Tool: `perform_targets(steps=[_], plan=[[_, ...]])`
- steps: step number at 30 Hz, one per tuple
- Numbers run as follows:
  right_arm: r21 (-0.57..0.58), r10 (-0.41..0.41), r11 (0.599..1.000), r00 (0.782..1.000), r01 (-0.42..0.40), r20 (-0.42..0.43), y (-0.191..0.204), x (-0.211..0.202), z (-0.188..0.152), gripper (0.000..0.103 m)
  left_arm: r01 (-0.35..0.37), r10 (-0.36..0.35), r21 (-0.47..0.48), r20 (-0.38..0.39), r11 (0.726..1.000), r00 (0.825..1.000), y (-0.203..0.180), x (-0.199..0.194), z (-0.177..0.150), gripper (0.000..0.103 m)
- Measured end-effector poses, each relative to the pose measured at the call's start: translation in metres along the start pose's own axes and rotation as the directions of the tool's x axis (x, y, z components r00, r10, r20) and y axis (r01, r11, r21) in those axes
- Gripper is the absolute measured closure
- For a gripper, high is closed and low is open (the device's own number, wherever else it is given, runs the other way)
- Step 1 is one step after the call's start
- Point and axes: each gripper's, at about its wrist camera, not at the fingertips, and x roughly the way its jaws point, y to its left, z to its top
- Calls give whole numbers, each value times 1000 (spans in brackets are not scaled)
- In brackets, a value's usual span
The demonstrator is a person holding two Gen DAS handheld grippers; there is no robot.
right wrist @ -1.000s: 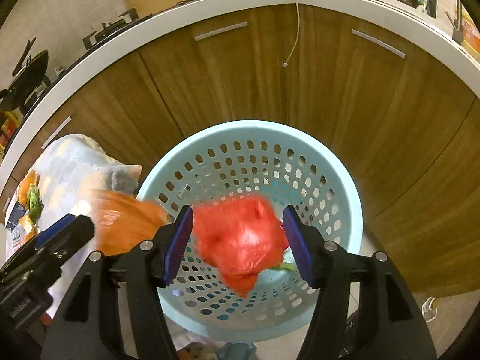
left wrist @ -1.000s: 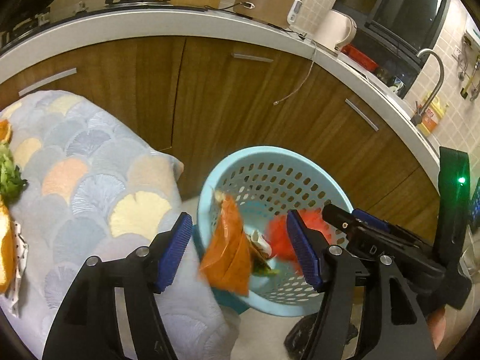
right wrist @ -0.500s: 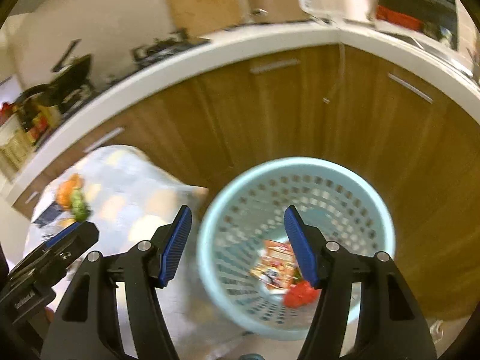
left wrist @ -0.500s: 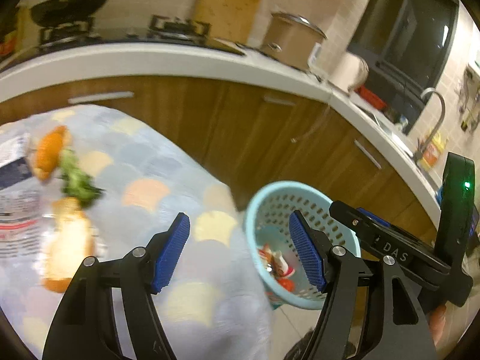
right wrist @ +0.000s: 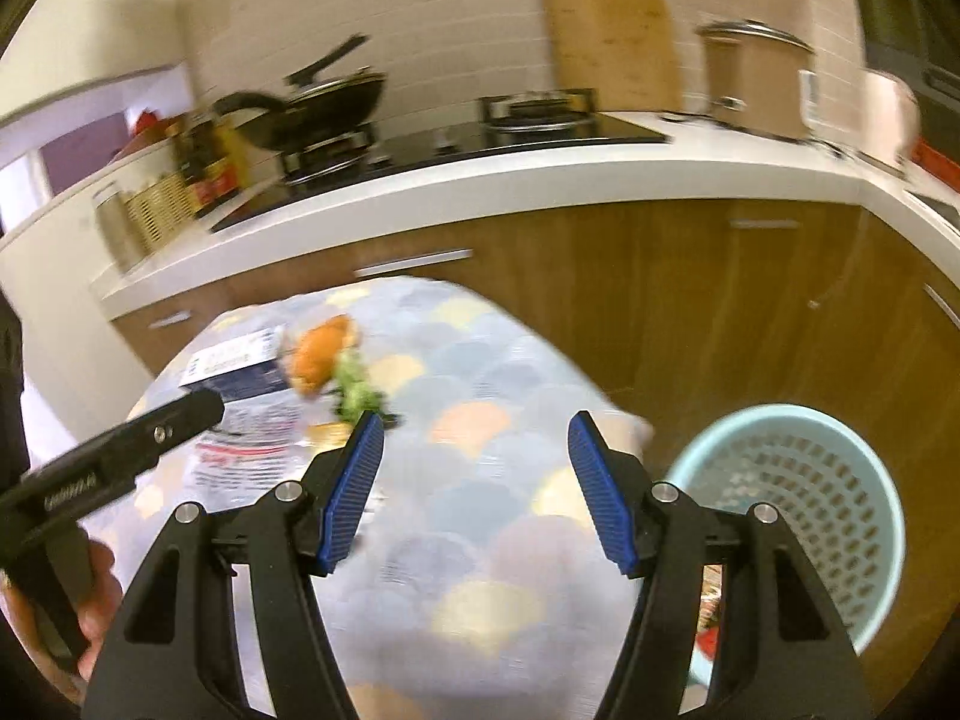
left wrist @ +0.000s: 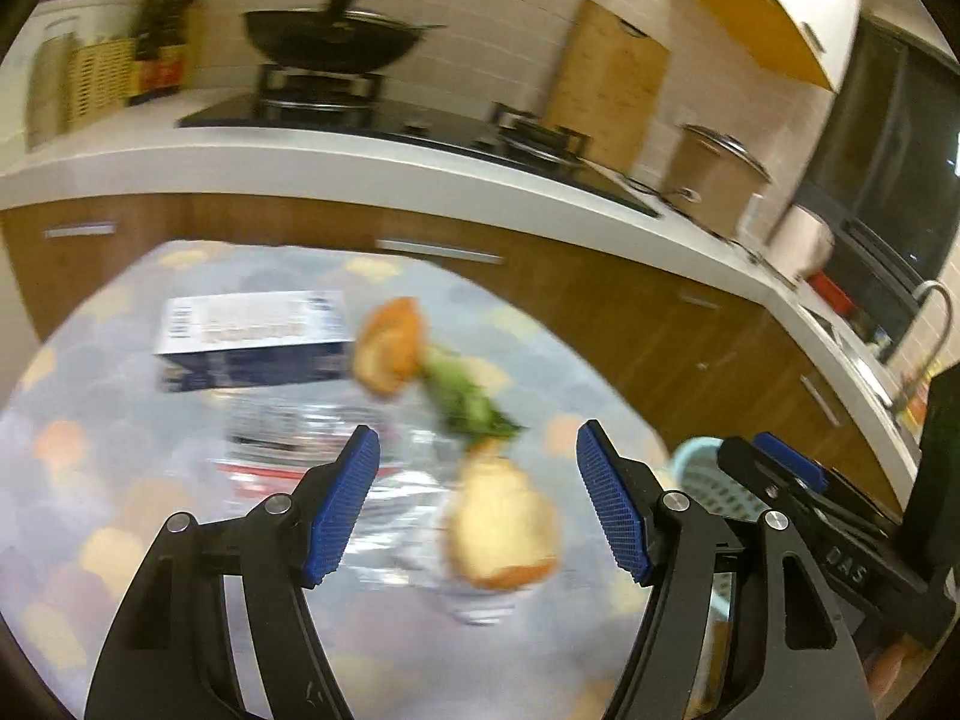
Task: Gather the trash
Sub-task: 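Grasp the clear plastic wrapper with left tool while right tool grasps bread crust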
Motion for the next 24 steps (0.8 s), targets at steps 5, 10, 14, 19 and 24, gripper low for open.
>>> perform_targets(steps=[5, 10, 14, 19, 24], plan=[[-42, 74, 996, 996, -76, -46, 33, 24, -15, 43, -75, 74, -39, -21, 996, 997, 47, 0, 3, 37], [-62, 99, 992, 990, -105, -103, 55, 44, -32, 36, -122, 116, -88, -73, 989, 991, 89, 11, -3, 37], [-75, 108, 990, 986, -118, -129, 64, 57, -43, 23, -130, 118, -103, -119, 986, 986, 105, 26, -10, 36], [-100, 70, 991, 983, -88, -168, 70, 75, -45, 20, -103, 85, -107, -165, 989, 983, 108, 49, -12, 33], [-138, 33, 989, 981, -60, -189, 78, 84, -46, 20, -145, 133, -60, -166, 988, 977, 98, 60, -13, 33]])
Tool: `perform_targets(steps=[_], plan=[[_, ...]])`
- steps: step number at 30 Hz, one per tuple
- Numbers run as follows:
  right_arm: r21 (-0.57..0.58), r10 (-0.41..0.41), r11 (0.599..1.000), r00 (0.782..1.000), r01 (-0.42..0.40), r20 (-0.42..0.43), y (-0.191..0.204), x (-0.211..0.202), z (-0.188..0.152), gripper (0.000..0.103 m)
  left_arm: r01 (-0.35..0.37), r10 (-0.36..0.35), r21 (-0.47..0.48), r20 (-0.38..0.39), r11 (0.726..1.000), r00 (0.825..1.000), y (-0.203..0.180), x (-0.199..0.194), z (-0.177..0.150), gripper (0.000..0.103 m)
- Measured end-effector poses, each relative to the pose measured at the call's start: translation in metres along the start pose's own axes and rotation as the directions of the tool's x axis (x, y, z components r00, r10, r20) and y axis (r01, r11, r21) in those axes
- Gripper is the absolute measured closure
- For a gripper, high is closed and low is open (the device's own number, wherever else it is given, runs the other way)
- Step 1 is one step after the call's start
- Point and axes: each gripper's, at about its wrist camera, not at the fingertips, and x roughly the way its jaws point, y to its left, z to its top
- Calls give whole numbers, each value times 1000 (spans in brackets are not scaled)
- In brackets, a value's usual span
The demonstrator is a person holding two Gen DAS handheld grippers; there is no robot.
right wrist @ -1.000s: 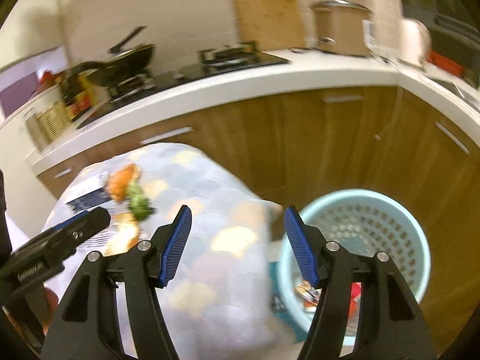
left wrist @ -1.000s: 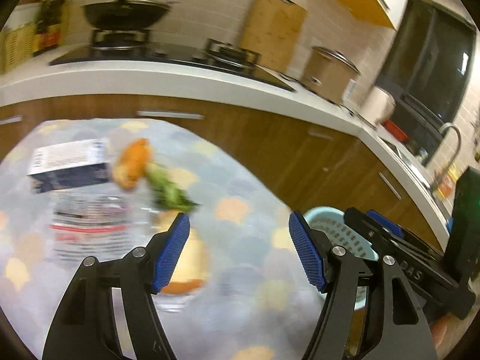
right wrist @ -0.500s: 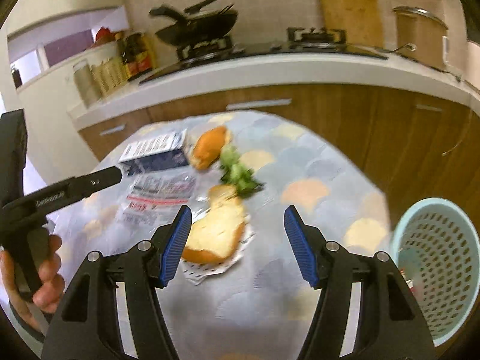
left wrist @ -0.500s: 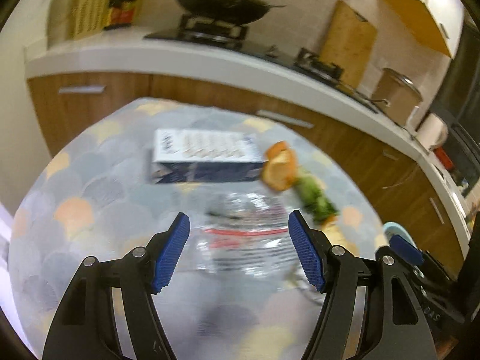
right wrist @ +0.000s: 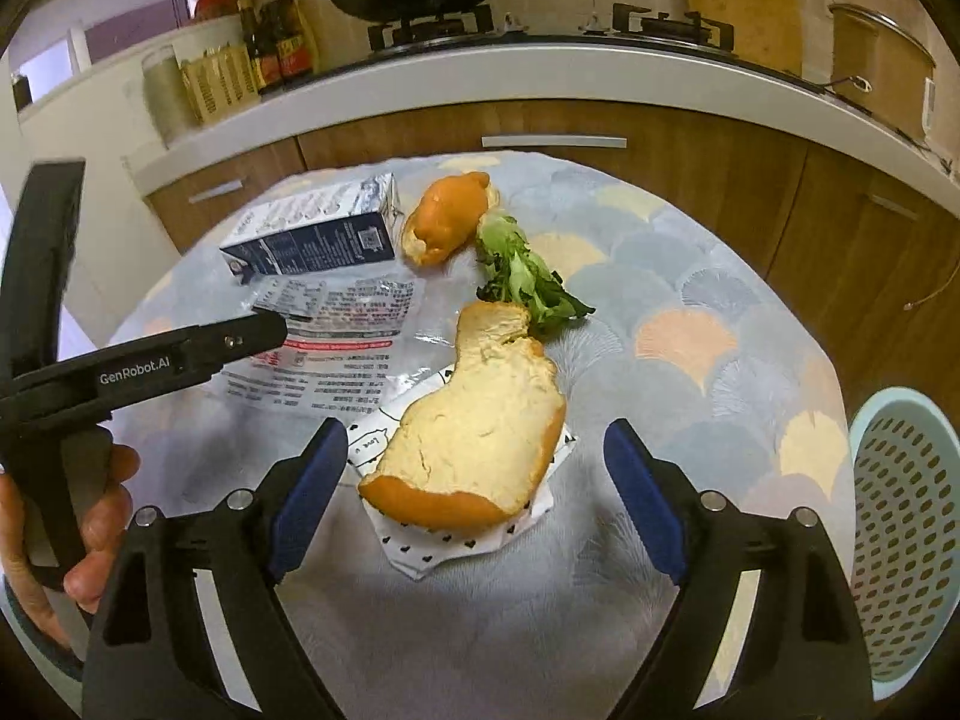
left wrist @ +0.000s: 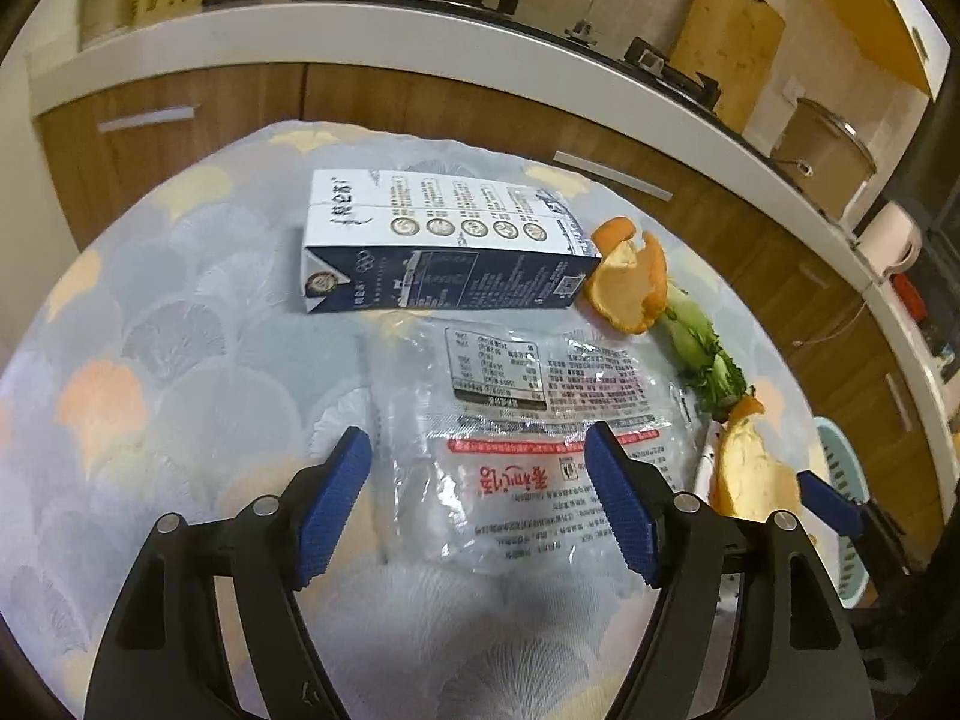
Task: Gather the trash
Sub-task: 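Grasp the clear plastic wrapper with left tool while right tool grasps bread crust, then carry wrapper and bread crust over the basket and open both tools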
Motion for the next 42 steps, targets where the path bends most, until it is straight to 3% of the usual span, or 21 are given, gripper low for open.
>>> perform_targets(steps=[3, 5, 6, 10, 14, 19, 21, 34, 42], plan=[[-26, -32, 999, 999, 32, -13, 5, 4, -2, 23, -67, 67, 49, 7, 997, 998, -11, 3, -3, 50], [-31, -44, 999, 999, 43, -25, 6, 6, -3, 37, -83, 82, 80, 11, 993, 997, -17, 3, -7, 53], [-28, -45, 999, 998, 44, -36, 5, 8, -3, 48, -84, 83, 89, 13, 992, 996, -20, 2, -9, 55], [1, -25, 1000, 999, 25, -25, -1, 6, -2, 65, -66, 66, 88, 6, 994, 998, -23, -1, -11, 75], [6, -24, 1000, 1000, 25, -13, 0, 4, -2, 73, -39, 39, 89, 10, 995, 999, -26, -5, -12, 89], [14, -42, 999, 999, 42, 9, -1, -2, -2, 86, -27, 22, 83, 62, 996, 998, -27, -23, -13, 97], [25, -44, 999, 999, 43, 17, -5, -5, -1, 87, -8, 1, 75, 85, 997, 996, -26, -32, -11, 101], [94, -68, 994, 990, 57, 120, -32, -51, 13, 88, 79, -98, 99, 212, 992, 972, -47, -86, 4, 101], [153, -129, 983, 973, 100, 190, -67, -88, 16, 88, 189, -224, 160, 243, 969, 944, -88, -103, 14, 101]])
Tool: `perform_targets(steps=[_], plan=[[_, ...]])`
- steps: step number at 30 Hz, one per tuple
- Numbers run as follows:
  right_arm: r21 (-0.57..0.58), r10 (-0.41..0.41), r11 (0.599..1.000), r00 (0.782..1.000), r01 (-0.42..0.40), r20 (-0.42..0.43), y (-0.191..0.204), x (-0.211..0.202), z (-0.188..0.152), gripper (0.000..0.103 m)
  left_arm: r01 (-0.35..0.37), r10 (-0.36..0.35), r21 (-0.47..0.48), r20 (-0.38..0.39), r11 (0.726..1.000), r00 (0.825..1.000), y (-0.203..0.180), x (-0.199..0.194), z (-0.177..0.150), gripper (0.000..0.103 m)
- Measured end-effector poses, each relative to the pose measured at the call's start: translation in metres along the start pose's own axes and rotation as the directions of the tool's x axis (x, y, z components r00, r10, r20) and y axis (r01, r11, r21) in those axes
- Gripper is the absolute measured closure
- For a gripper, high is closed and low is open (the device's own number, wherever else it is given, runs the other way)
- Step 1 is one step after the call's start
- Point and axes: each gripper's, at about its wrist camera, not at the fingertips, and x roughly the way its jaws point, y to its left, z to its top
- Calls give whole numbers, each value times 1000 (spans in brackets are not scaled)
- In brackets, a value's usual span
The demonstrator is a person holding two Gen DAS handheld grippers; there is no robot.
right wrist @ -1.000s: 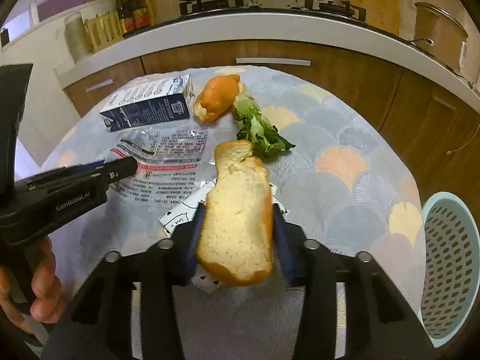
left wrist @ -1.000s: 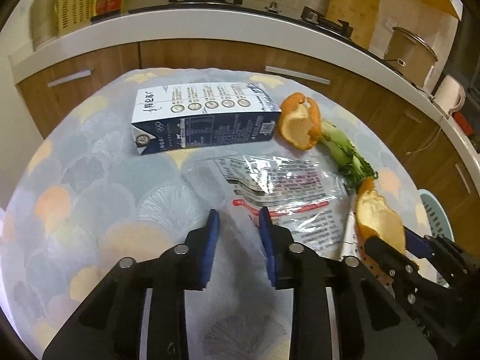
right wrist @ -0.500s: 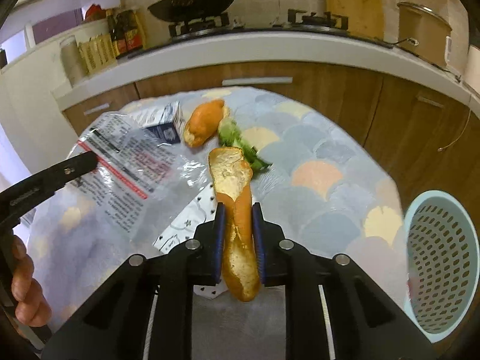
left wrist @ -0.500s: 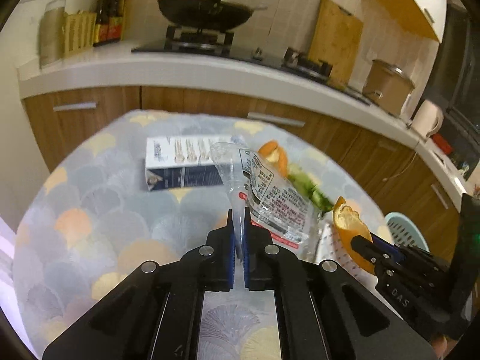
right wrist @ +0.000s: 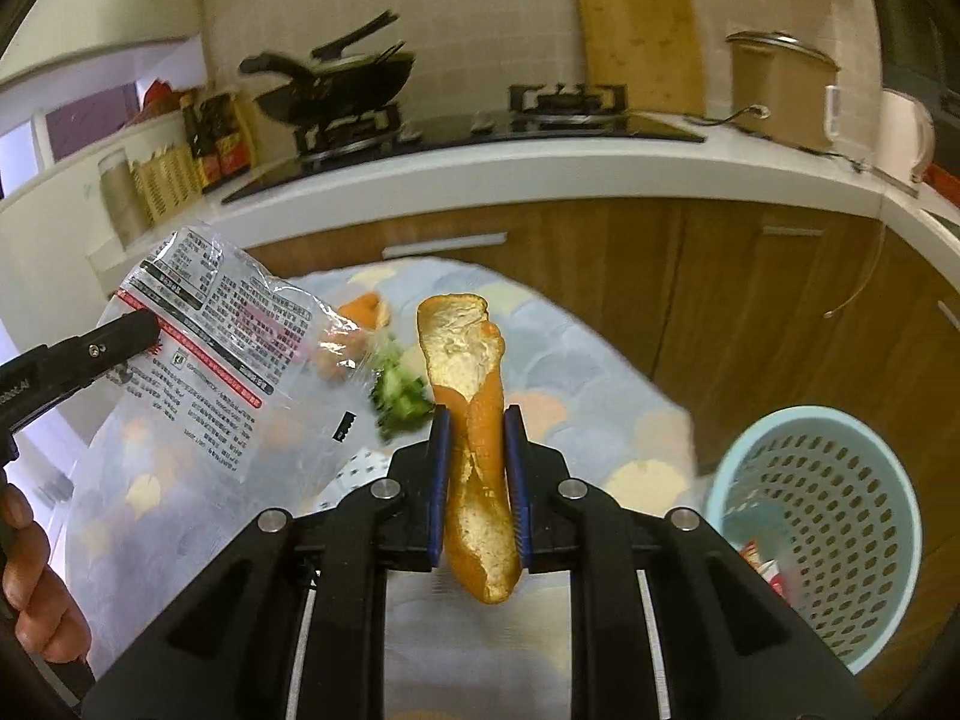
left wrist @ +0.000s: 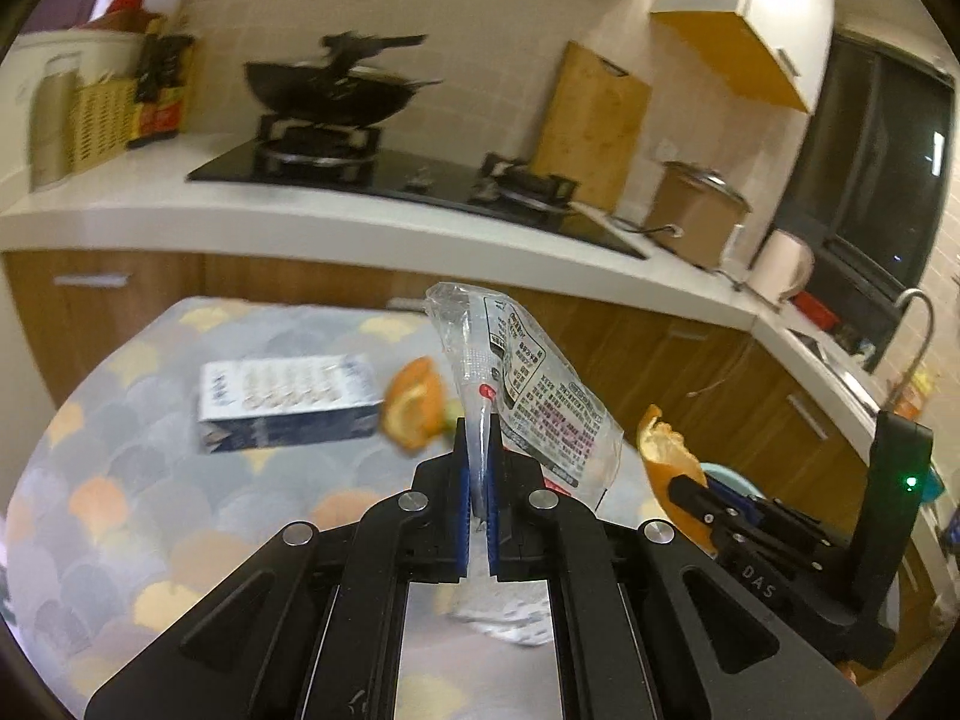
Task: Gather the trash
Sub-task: 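Carry wrapper and bread crust over the basket and open both tools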
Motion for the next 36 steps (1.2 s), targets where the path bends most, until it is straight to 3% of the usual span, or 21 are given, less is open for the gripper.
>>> perform_targets(steps=[5, 11, 18, 29, 31, 32, 33, 34, 36], plan=[[38, -50, 998, 998, 49, 26, -35, -16, 3, 88, 61, -61, 46, -3, 997, 998, -38, 11, 3, 101], [110, -127, 986, 992, 125, 19, -94, -30, -6, 88, 138, -134, 77, -57, 987, 989, -85, 43, -4, 101], [193, -206, 960, 979, 203, -5, -160, -43, -20, 88, 225, -207, 116, -152, 967, 966, -149, 91, -23, 101], [285, -245, 924, 967, 256, -76, -223, -46, -44, 87, 282, -240, 141, -258, 949, 936, -214, 142, -56, 100], [305, -250, 914, 964, 267, -94, -232, -42, -49, 83, 282, -233, 155, -277, 947, 932, -222, 150, -62, 95], [315, -248, 910, 963, 269, -106, -237, -40, -51, 82, 282, -227, 162, -290, 946, 930, -224, 153, -65, 88], [326, -240, 907, 964, 265, -117, -240, -38, -53, 78, 274, -218, 166, -292, 947, 931, -225, 154, -66, 73], [335, -237, 904, 963, 266, -126, -244, -36, -56, 76, 266, -209, 171, -293, 949, 933, -226, 156, -68, 68], [336, -245, 900, 960, 278, -136, -247, -34, -60, 74, 260, -200, 176, -297, 950, 934, -224, 156, -70, 66]])
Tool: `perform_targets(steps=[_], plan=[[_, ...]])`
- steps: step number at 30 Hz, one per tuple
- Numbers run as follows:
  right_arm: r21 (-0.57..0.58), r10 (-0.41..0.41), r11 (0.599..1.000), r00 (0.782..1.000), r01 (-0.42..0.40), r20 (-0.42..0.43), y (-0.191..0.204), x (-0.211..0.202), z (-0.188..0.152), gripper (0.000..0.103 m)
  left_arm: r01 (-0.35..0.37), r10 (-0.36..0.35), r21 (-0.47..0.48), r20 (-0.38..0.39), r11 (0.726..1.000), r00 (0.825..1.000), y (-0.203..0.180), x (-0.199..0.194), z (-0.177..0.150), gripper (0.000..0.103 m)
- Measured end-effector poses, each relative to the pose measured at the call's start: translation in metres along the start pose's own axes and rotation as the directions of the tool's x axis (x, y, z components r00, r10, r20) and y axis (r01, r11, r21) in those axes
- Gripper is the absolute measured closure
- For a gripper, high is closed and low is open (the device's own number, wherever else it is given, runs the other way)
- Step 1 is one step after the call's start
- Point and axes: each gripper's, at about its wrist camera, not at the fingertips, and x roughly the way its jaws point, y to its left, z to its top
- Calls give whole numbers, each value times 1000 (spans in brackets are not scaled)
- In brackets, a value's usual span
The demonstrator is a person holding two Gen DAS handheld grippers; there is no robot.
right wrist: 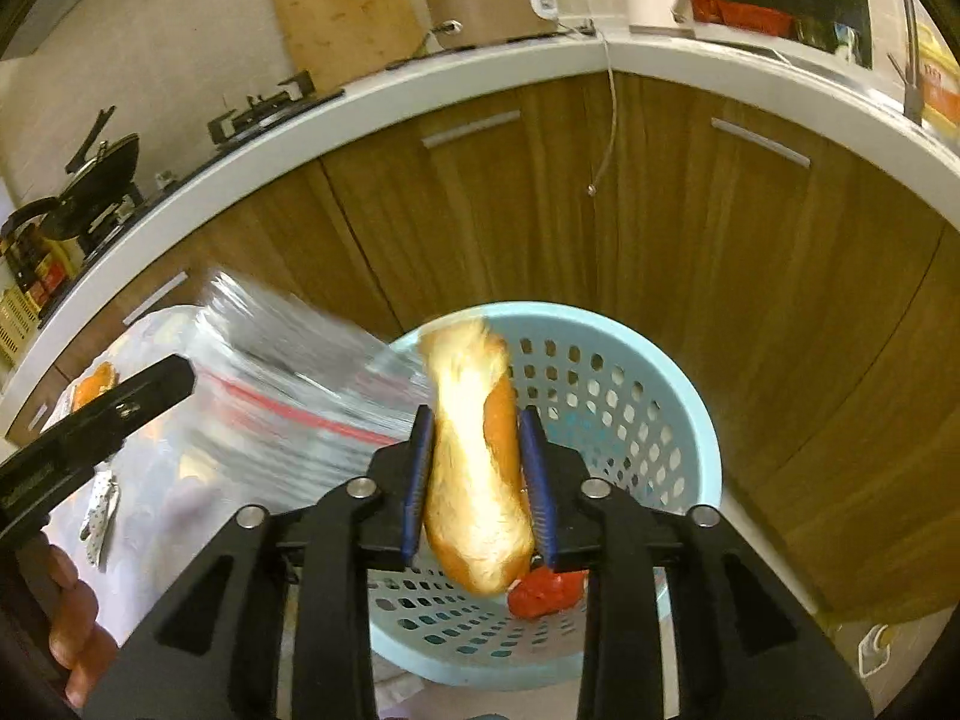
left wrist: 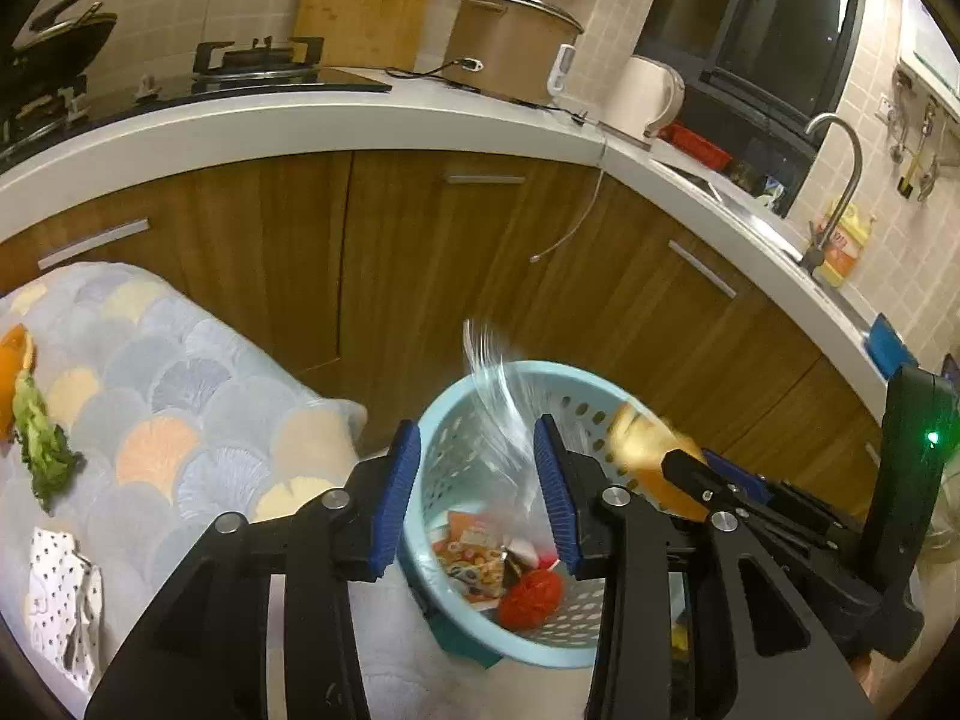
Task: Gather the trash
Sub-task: 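Carry wrapper and bread crust over the basket and open both tools, then grasp the white milk carton with left tool while right tool grasps heart-print paper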
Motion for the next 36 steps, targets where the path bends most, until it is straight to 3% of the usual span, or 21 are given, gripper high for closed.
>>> perform_targets(steps=[4, 11, 17, 23, 29, 33, 36], plan=[[6, -7, 1000, 1000, 7, 8, -2, -1, -1, 57, -7, 7, -4, -6, 1000, 1000, 7, -2, -1, 59], [-35, 35, 999, 999, -33, 41, 21, -13, 3, 57, -29, 30, -29, 27, 999, 999, 26, -26, -2, 57], [-131, 103, 987, 992, -93, 74, 71, -27, 3, 57, -57, 63, -79, 77, 995, 995, 57, -59, -3, 57], [-234, 187, 958, 979, -163, 84, 133, -38, -3, 57, -120, 140, -149, 134, 982, 981, 104, -104, -6, 57], [-322, 283, 911, 959, -259, 28, 204, -30, -29, 57, -209, 255, -251, 168, 945, 952, 171, -151, -17, 52], [-365, 322, 874, 945, -319, -54, 250, -14, -54, 57, -285, 348, -316, 163, 905, 923, 219, -178, -29, 52], [-388, 324, 859, 942, -334, -93, 276, -1, -71, 57, -358, 429, -368, 131, 858, 894, 264, -195, -39, 50]])
